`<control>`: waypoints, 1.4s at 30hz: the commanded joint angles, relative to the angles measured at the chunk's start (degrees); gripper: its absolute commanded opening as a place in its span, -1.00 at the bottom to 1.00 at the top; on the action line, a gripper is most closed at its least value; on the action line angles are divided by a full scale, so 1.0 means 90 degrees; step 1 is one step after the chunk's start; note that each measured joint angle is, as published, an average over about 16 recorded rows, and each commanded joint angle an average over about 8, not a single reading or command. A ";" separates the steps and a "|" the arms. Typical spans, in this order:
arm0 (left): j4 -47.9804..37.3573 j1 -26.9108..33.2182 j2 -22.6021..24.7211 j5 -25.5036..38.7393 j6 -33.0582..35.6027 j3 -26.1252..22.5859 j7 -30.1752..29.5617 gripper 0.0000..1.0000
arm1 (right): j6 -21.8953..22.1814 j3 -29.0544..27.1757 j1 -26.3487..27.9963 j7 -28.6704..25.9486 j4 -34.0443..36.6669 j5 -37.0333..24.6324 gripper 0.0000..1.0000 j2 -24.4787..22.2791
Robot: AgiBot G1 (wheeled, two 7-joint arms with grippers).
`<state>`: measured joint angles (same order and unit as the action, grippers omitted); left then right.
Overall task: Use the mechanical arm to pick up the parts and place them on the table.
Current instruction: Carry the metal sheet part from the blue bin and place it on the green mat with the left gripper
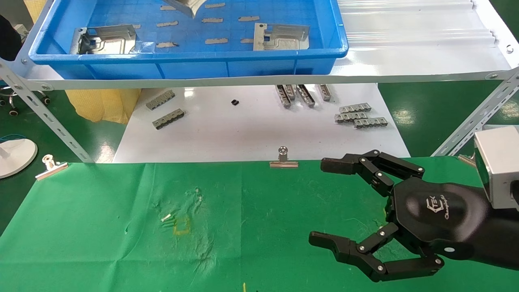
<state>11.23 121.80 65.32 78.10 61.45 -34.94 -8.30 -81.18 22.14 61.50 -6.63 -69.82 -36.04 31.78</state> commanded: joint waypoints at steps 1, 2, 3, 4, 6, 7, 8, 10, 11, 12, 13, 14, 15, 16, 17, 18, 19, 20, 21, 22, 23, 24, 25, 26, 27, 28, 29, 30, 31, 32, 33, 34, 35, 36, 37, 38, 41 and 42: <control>0.0084 -0.0027 -0.0205 -0.0191 0.0452 0.0113 0.0309 -1.00 | 0.0000 0.0000 0.0000 0.0000 0.0000 0.0000 1.00 0.0000; 0.0113 -0.0045 -0.0305 -0.0280 0.0691 0.0163 0.0472 -1.00 | 0.0000 0.0000 0.0000 0.0000 0.0000 0.0000 1.00 0.0000; 0.0137 -0.0065 -0.0403 -0.0364 0.0926 0.0210 0.0633 -1.00 | 0.0000 0.0000 0.0000 0.0000 0.0000 0.0000 1.00 0.0000; 0.0159 -0.0085 -0.0498 -0.0441 0.1154 0.0252 0.0789 -1.00 | 0.0000 0.0000 0.0000 0.0000 0.0000 0.0000 1.00 0.0000; 0.0200 -0.0140 -0.0689 -0.0584 0.1632 0.0327 0.1126 -1.00 | 0.0000 0.0000 0.0000 0.0000 0.0000 0.0000 1.00 0.0000; 0.0219 -0.0176 -0.0783 -0.0644 0.1871 0.0357 0.1295 -1.00 | 0.0000 0.0000 0.0000 0.0000 0.0000 0.0000 1.00 0.0000; 0.0238 -0.0221 -0.0879 -0.0703 0.2125 0.0383 0.1475 -1.00 | 0.0000 0.0000 0.0000 0.0000 0.0000 0.0000 1.00 0.0000; 0.0279 -0.0328 -0.1075 -0.0814 0.2596 0.0427 0.1837 -1.00 | 0.0000 0.0000 0.0000 0.0000 0.0000 0.0000 1.00 0.0000; 0.0311 -0.0395 -0.1175 -0.0872 0.2800 0.0444 0.2017 -1.00 | 0.0000 0.0000 0.0000 0.0000 0.0000 0.0000 1.00 0.0000; 0.0352 -0.0470 -0.1275 -0.0935 0.2979 0.0457 0.2191 -1.00 | 0.0000 0.0000 0.0000 0.0000 0.0000 0.0000 1.00 0.0000; 0.0406 -0.0552 -0.1374 -0.0999 0.3122 0.0463 0.2350 -1.00 | 0.0000 0.0000 0.0000 0.0000 0.0000 0.0000 1.00 0.0000; 0.0489 -0.0650 -0.1480 -0.1073 0.3237 0.0460 0.2503 -1.00 | 0.0000 0.0000 0.0000 0.0000 0.0000 0.0000 1.00 0.0000; 0.0595 -0.0753 -0.1582 -0.1156 0.3316 0.0448 0.2641 -1.00 | 0.0000 0.0000 0.0000 0.0000 0.0000 0.0000 1.00 0.0000; 0.0724 -0.0865 -0.1682 -0.1242 0.3353 0.0424 0.2757 -1.00 | 0.0000 0.0000 0.0000 0.0000 0.0000 0.0000 1.00 0.0000; 0.0888 -0.0996 -0.1790 -0.1345 0.3374 0.0384 0.2856 -1.00 | 0.0000 0.0000 0.0000 0.0000 0.0000 0.0000 1.00 0.0000; 0.1079 -0.1143 -0.1901 -0.1456 0.3389 0.0328 0.2939 -1.00 | 0.0000 0.0000 0.0000 0.0000 0.0000 0.0000 1.00 0.0000; 0.1290 -0.1304 -0.2014 -0.1567 0.3399 0.0254 0.3009 -1.00 | 0.0000 0.0000 0.0000 0.0000 0.0000 0.0000 1.00 0.0000; 0.1527 -0.1484 -0.2133 -0.1686 0.3403 0.0161 0.3075 -1.00 | 0.0000 0.0000 0.0000 0.0000 0.0000 0.0000 1.00 0.0000; 0.1767 -0.1671 -0.2249 -0.1802 0.3402 0.0054 0.3136 -1.00 | 0.0000 0.0000 0.0000 0.0000 0.0000 0.0000 1.00 0.0000; 0.1990 -0.1858 -0.2355 -0.1907 0.3396 -0.0062 0.3193 -1.00 | 0.0000 0.0000 0.0000 0.0000 0.0000 0.0000 1.00 0.0000; 0.2198 -0.2048 -0.2453 -0.2000 0.3386 -0.0188 0.3261 -1.00 | 0.0000 0.0000 0.0000 0.0000 0.0000 0.0000 1.00 0.0000; 0.2382 -0.2234 -0.2537 -0.2072 0.3371 -0.0320 0.3344 -1.00 | 0.0000 0.0000 0.0000 0.0000 0.0000 0.0000 1.00 0.0000; 0.2524 -0.2404 -0.2597 -0.2109 0.3350 -0.0453 0.3445 -1.00 | 0.0000 0.0000 0.0000 0.0000 0.0000 0.0000 1.00 0.0000; 0.2627 -0.2554 -0.2631 -0.2112 0.3321 -0.0585 0.3577 -1.00 | 0.0000 0.0000 0.0000 0.0000 0.0000 0.0000 1.00 0.0000; 0.2689 -0.2683 -0.2638 -0.2086 0.3289 -0.0712 0.3730 -1.00 | 0.0000 0.0000 0.0000 0.0000 0.0000 0.0000 1.00 0.0000; 0.2705 -0.2787 -0.2612 -0.2025 0.3261 -0.0831 0.3902 -1.00 | 0.0000 0.0000 0.0000 0.0000 0.0000 0.0000 1.00 0.0000; 0.2678 -0.2873 -0.2558 -0.1946 0.3238 -0.0945 0.4094 -1.00 | 0.0000 0.0000 0.0000 0.0000 0.0000 0.0000 1.00 0.0000; 0.2614 -0.2939 -0.2484 -0.1858 0.3213 -0.1048 0.4288 -1.00 | 0.0000 0.0000 0.0000 0.0000 0.0000 0.0000 1.00 0.0000; 0.2521 -0.2988 -0.2396 -0.1763 0.3193 -0.1139 0.4481 -1.00 | 0.0000 0.0000 0.0000 0.0000 0.0000 0.0000 1.00 0.0000; 0.2402 -0.3022 -0.2300 -0.1674 0.3175 -0.1217 0.4680 -1.00 | 0.0000 0.0000 0.0000 0.0000 0.0000 0.0000 1.00 0.0000; 0.2266 -0.3047 -0.2201 -0.1599 0.3158 -0.1282 0.4871 -1.00 | 0.0000 0.0000 0.0000 0.0000 0.0000 0.0000 1.00 0.0000; 0.2121 -0.3066 -0.2105 -0.1541 0.3143 -0.1334 0.5043 -1.00 | 0.0000 0.0000 0.0000 0.0000 0.0000 0.0000 1.00 0.0000; 0.1962 -0.3077 -0.2012 -0.1495 0.3128 -0.1377 0.5211 -1.00 | 0.0000 0.0000 0.0000 0.0000 0.0000 0.0000 1.00 0.0000; 0.1795 -0.3083 -0.1929 -0.1463 0.3106 -0.1407 0.5364 -1.00 | 0.0000 0.0000 0.0000 0.0000 0.0000 0.0000 1.00 0.0000; 0.1631 -0.3085 -0.1857 -0.1442 0.3075 -0.1426 0.5496 -1.00 | 0.0000 0.0000 0.0000 0.0000 0.0000 0.0000 1.00 0.0000; 0.1468 -0.3082 -0.1789 -0.1424 0.3043 -0.1440 0.5626 -1.00 | 0.0000 0.0000 0.0000 0.0000 0.0000 0.0000 1.00 0.0000; 0.1015 -0.3059 -0.1612 -0.1401 0.2908 -0.1443 0.5976 -1.00 | 0.0000 0.0000 0.0000 0.0000 0.0000 0.0000 1.00 0.0000; 0.0874 -0.3050 -0.1559 -0.1397 0.2853 -0.1438 0.6083 -0.91 | 0.0000 0.0000 0.0000 0.0000 0.0000 0.0000 1.00 0.0000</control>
<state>19.68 94.41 51.13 65.64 87.33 -47.94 46.01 -81.18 22.14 61.50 -6.63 -69.82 -36.04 31.78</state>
